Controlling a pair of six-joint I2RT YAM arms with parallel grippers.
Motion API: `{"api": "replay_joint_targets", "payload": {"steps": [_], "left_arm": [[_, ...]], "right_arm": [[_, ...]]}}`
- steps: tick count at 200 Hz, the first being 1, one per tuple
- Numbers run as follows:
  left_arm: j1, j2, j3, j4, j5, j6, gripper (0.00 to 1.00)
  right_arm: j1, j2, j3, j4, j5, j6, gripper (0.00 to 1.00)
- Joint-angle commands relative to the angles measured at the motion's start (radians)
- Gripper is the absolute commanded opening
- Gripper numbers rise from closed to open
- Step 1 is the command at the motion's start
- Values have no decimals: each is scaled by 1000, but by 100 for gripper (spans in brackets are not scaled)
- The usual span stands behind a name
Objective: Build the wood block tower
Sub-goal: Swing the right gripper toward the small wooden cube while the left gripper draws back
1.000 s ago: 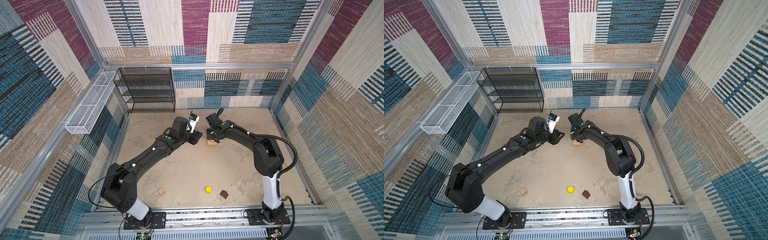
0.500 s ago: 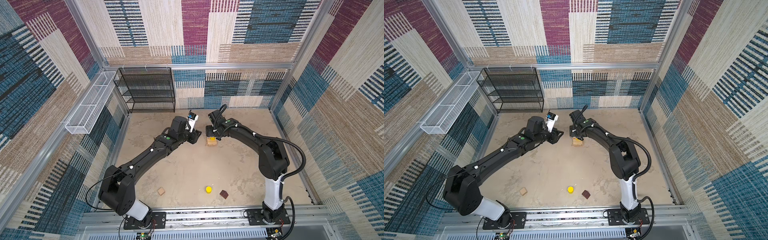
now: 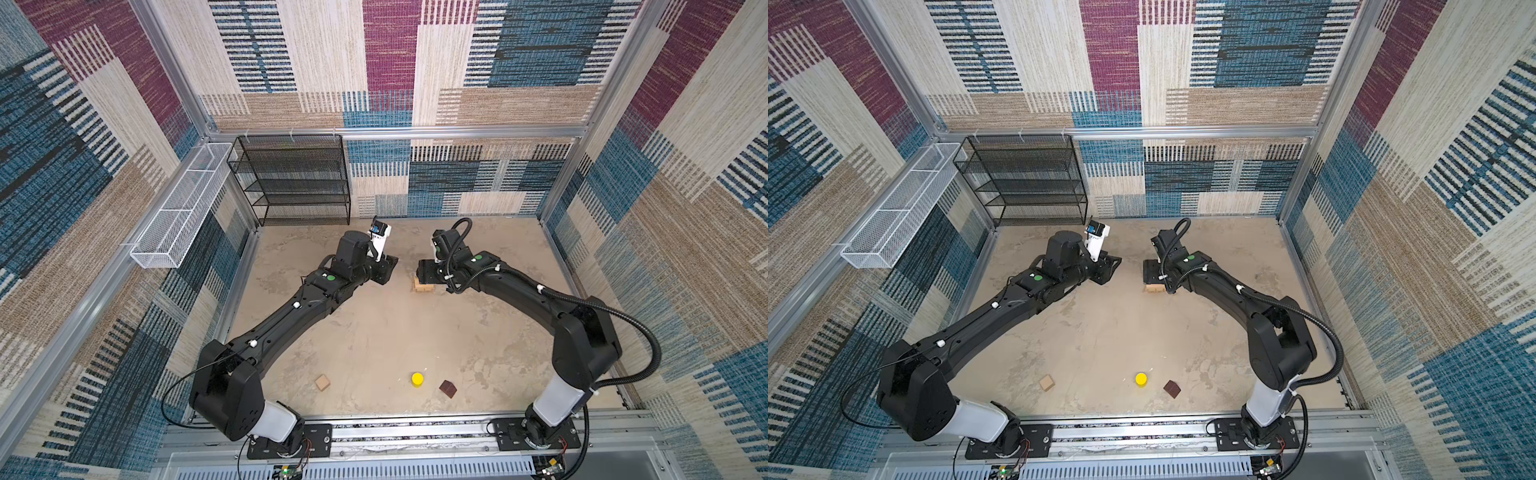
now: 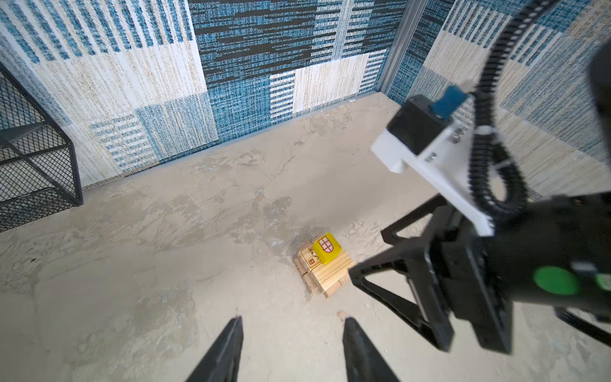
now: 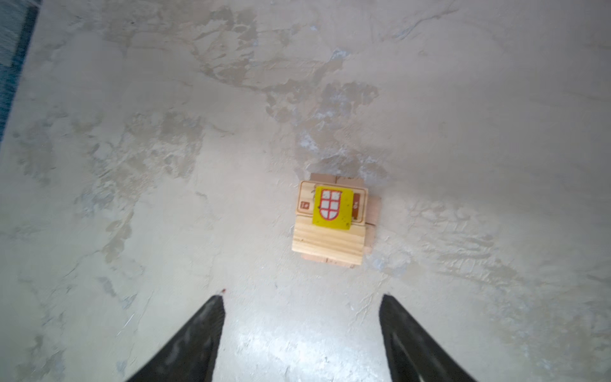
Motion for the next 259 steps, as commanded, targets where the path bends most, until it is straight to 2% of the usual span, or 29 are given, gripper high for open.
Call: {"api": "replay_joint_targets", "payload": {"steps": [1,39,67,89,123,179,199,233,259], "left_arm": [[1,-9,14,-19,-43,18,53],[3,-7,33,-52,-94,16,53],[7,-25,39,-131,-135,-46,52],[10,-81,6,-217,-159,-94,51],[11,-229,-112,-314,-209,-159,51],[31,-391,-251,-499,-291,-244,51],[85,-405,-298,-514,-254,-267,51],[253,-387,-350,-473,-102,-287,49],[299,-377,-367,-467,-34,-286,48]], "right_arm": [[14,-76,-76,127,-61,7,71],[89,-230,-225,199,-53,-30,66],[192,-313,-289,226,-32,-94,64],[263,-352,-343,274,-57,-148,64],[348,-342,-392,366,-131,-199,63],[475,-208,-367,480,-186,-311,63],[508,-154,-337,505,-189,-357,63],[558,-75,-301,545,-217,-419,61],[594,-13,-267,556,-243,-479,58]]}}
